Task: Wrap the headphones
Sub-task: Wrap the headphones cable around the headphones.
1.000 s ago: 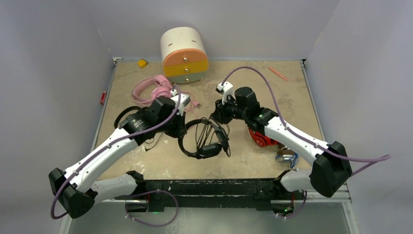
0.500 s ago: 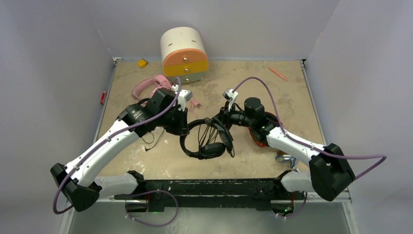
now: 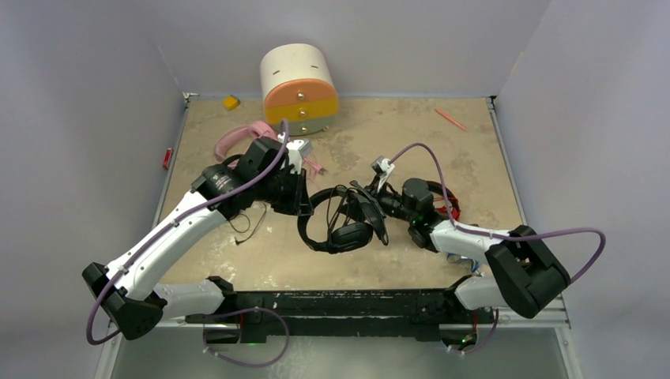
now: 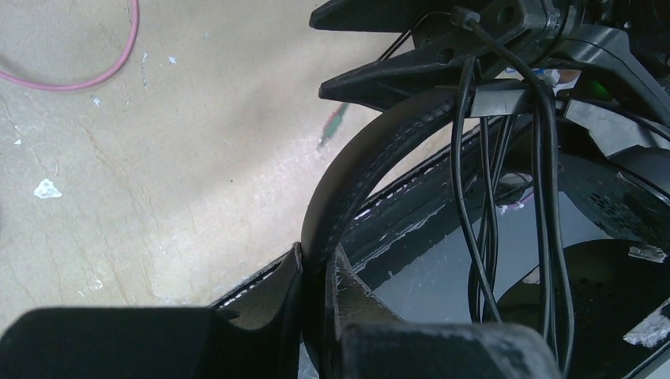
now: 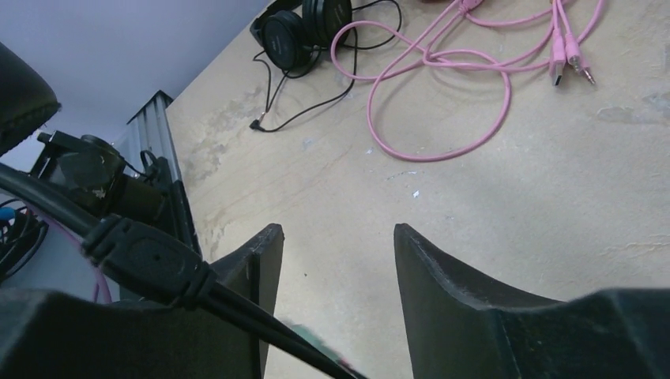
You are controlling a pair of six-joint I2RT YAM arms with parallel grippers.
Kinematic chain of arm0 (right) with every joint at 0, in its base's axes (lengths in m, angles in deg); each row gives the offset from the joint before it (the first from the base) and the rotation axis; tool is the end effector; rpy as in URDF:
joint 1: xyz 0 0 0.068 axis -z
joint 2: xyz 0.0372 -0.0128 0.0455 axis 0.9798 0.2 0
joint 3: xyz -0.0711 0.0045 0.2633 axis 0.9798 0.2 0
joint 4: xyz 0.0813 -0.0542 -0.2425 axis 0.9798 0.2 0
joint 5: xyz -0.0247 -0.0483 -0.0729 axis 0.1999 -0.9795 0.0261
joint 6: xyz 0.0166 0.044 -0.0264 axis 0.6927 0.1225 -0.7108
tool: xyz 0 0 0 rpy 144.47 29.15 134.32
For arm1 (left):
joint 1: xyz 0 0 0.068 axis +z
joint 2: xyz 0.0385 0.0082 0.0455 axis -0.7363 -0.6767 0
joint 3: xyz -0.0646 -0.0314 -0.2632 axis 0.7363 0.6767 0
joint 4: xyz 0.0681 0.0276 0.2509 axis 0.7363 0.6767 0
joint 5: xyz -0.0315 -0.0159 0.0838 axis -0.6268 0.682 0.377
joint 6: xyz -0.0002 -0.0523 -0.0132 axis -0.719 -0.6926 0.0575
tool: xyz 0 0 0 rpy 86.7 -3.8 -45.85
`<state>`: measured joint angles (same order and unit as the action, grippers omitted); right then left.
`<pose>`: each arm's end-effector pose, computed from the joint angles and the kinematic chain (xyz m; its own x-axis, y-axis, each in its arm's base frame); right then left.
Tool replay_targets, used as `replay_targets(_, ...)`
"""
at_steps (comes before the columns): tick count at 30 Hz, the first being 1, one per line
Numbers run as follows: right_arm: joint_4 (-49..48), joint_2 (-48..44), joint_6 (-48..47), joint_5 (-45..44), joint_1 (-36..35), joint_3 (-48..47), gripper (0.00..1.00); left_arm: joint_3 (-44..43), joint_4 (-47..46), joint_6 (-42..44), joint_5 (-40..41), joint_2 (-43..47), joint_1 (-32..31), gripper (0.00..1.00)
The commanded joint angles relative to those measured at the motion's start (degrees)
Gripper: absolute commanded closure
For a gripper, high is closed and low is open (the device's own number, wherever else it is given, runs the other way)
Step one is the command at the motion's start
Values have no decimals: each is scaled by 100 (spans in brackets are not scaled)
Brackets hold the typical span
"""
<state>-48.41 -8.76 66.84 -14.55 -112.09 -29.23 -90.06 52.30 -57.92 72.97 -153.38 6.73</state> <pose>0.2150 0.1646 0.2186 -0.4087 0.1696 -0.8968 -0.7987 0.4091 0.4413 0.1684 -0.1558 0.3672 -0.8746 0.0737 -0.4792 0.3419 0.7945 -0.5019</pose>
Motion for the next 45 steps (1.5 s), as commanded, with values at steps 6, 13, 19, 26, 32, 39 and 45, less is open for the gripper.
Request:
replay_targets(6,-1130,-122,309,-369,32,479,33,-545,-312,-440,164,131,-21,100)
replay_targets(13,-881,-674,334,-741,32,827,28,-553,-311,-420,170,78,-1,100)
replay_targets(19,-243,-1203,404,-1362,32,927,31,-515,-356,-389,212,28,5,100)
replay_targets(26,11,-1420,455,-1676,32,1026,47,-539,-393,-384,249,5,12,100)
replay_targets(32,4,-1349,571,-1765,32,1070,46,-446,-622,-498,163,61,51,100)
replay_targets(39,-81,-1198,616,-1747,31,1045,47,-393,-813,-591,-29,44,145,100)
replay_targets(45,-217,-1072,950,-1996,32,1059,46,-352,-902,-641,-30,54,200,100)
